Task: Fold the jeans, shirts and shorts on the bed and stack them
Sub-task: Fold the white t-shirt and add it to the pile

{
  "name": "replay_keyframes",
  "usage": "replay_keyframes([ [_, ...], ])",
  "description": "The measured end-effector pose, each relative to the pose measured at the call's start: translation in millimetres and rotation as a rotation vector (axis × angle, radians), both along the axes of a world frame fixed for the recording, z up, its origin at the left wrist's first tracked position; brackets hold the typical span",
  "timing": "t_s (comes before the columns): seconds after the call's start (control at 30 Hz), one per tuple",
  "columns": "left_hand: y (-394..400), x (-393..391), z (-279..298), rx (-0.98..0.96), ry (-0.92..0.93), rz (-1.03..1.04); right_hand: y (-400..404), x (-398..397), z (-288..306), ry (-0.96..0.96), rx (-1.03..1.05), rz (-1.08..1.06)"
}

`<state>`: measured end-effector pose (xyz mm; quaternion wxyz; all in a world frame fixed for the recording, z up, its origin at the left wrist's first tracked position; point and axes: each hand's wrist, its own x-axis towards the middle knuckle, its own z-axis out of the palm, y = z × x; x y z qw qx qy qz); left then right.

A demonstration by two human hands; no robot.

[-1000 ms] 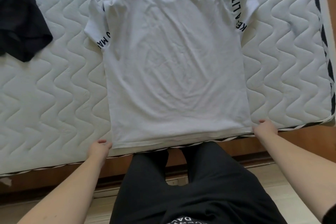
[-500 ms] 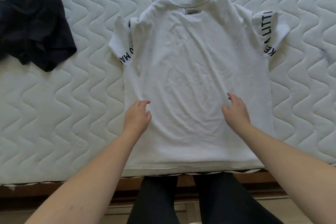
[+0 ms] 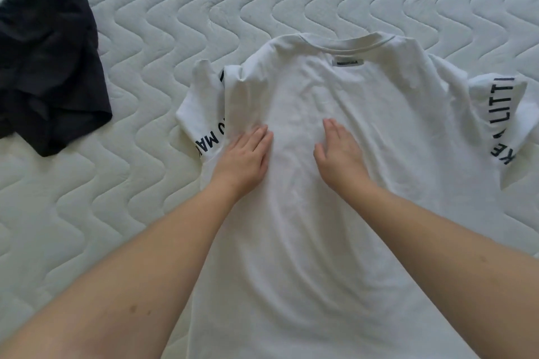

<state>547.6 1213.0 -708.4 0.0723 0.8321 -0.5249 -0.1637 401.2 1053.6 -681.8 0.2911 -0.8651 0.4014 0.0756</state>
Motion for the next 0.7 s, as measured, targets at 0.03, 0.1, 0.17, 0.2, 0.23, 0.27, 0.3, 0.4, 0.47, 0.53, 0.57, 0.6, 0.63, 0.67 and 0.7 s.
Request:
replay_keyframes([
  [0.03,0.8,2.1,-7.8,-0.017,-0.021,0.005,-4.7,14.6,-2.9,-0.014,-0.018,0.022],
  [0.1,4.0,1.8,-20.8,-0.054,-0.06,0.011,-13.4,42.5,-9.1,-0.051,-0.062,0.079],
  [0.17,7.6,0.8,-31.9,-0.091,-0.094,0.01,-19.9,67.8,-16.7,-0.083,-0.116,0.138],
  [0.2,8.9,0.6,-36.6,-0.105,-0.107,0.009,-23.4,79.4,-21.2,-0.098,-0.149,0.161],
  [0.23,8.5,1.6,-40.9,-0.117,-0.117,0.005,-28.0,91.4,-26.0,-0.11,-0.182,0.179],
  [0.27,7.4,3.5,-44.8,-0.127,-0.12,0.004,-33.3,104.3,-30.8,-0.118,-0.213,0.194],
  [0.3,7.1,5.0,-47.1,-0.136,-0.121,0.003,-38.0,116.9,-34.9,-0.121,-0.238,0.207],
  [0.4,7.9,6.2,-49.4,-0.153,-0.128,-0.007,-49.2,147.6,-47.2,-0.097,-0.274,0.215],
  [0.47,7.0,7.6,-49.7,-0.149,-0.13,-0.009,-52.1,156.3,-57.6,-0.02,-0.321,0.229],
  [0.53,6.2,7.9,-50.7,-0.14,-0.13,-0.006,-50.4,157.2,-67.6,0.034,-0.376,0.244],
  [0.57,5.7,7.4,-51.3,-0.135,-0.127,-0.006,-49.6,156.9,-71.2,0.036,-0.393,0.243],
  [0.6,5.2,7.4,-51.8,-0.134,-0.121,-0.006,-49.4,157.3,-74.0,0.031,-0.402,0.241],
  [0.63,4.6,7.6,-52.3,-0.139,-0.116,-0.007,-49.6,157.6,-76.2,0.026,-0.408,0.237],
  [0.67,4.4,8.5,-53.0,-0.143,-0.113,-0.007,-49.8,158.4,-77.8,0.018,-0.412,0.232],
  [0.7,4.6,9.4,-53.0,-0.144,-0.106,-0.006,-50.3,159.2,-78.6,0.014,-0.413,0.23],
])
